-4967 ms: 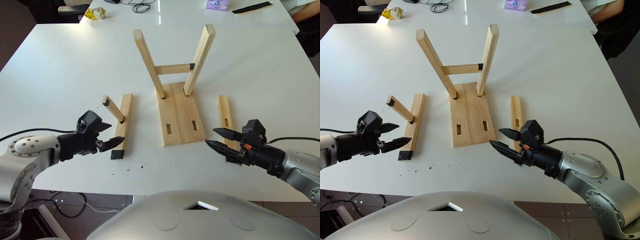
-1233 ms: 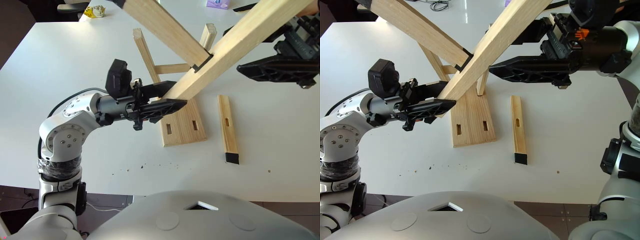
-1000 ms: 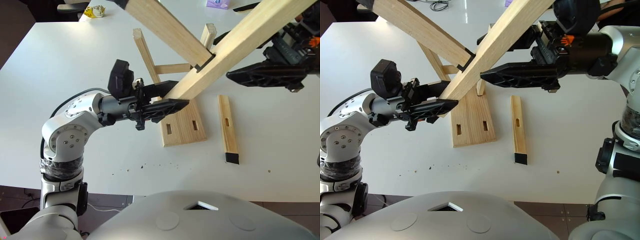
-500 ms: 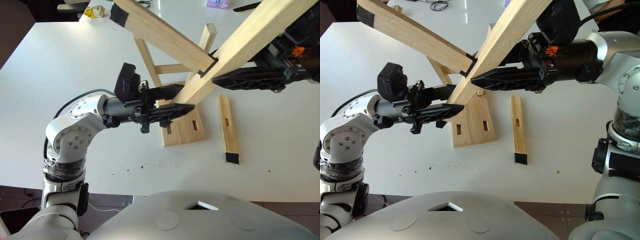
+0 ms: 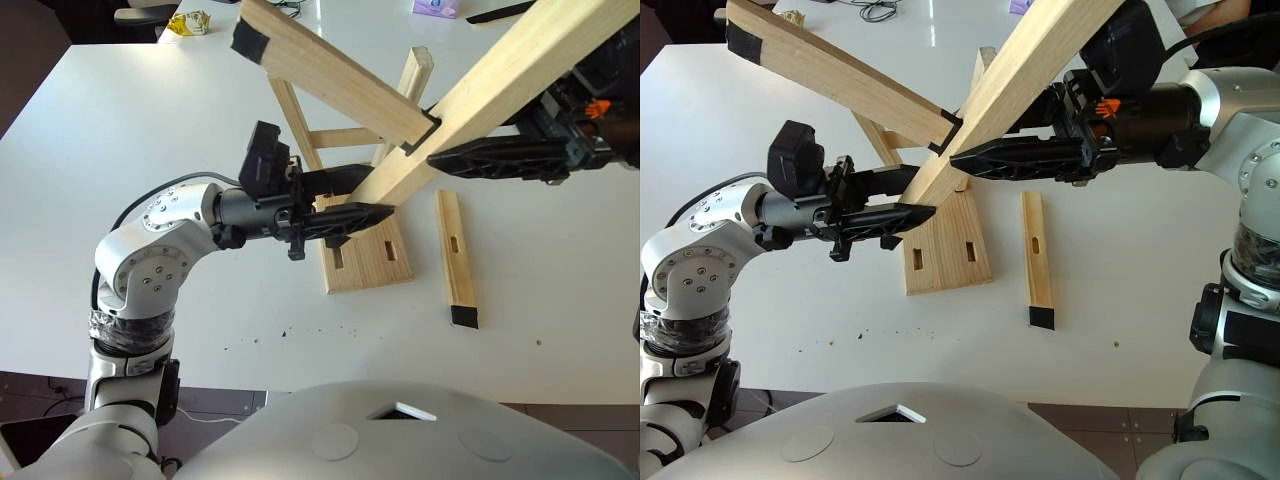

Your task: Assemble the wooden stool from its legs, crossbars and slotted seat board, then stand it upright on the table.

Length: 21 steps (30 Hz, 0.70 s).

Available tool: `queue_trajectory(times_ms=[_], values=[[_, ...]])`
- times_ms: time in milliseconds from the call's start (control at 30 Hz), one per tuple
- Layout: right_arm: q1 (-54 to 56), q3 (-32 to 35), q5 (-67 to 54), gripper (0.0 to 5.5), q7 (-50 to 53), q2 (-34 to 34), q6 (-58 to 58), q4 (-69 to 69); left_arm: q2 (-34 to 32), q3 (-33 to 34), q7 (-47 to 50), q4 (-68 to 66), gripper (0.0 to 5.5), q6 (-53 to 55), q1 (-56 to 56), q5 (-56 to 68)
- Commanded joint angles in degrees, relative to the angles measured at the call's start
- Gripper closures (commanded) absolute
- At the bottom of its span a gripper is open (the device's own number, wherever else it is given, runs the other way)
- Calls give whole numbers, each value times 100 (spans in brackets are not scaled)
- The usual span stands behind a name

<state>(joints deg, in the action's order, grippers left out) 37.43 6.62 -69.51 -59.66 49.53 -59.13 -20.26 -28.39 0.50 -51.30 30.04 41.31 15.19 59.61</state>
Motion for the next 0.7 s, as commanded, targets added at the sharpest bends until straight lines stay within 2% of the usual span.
queue_trajectory(times_ms=[33, 67, 100, 233, 400, 533, 700], values=[[-215, -138, 180, 347, -73, 142, -69, -269, 126, 184, 388, -231, 348, -242, 257, -241], [-231, -138, 177, 347, -53, 132, -47, -286, 132, 162, 463, -271, 348, -238, 279, -335], [-248, -131, 172, 347, -35, 118, -27, -299, 117, 135, 495, -304, 312, -162, 293, -359], [-268, -13, 268, 349, 85, 65, 79, -290, -91, -161, 377, -354, 251, -168, 171, -905], [-391, 217, 592, 349, -74, 313, 258, -249, -806, -956, -419, -570, 166, -1449, -589, -2603], [-835, 223, 1239, 349, -471, 694, 757, -427, -1076, -1354, -815, -723, 108, -2267, -1107, -3409], [-1454, 107, 1997, 349, -827, 882, 1452, -542, -1158, -1548, -969, -958, 92, -2777, -1390, -3929]])
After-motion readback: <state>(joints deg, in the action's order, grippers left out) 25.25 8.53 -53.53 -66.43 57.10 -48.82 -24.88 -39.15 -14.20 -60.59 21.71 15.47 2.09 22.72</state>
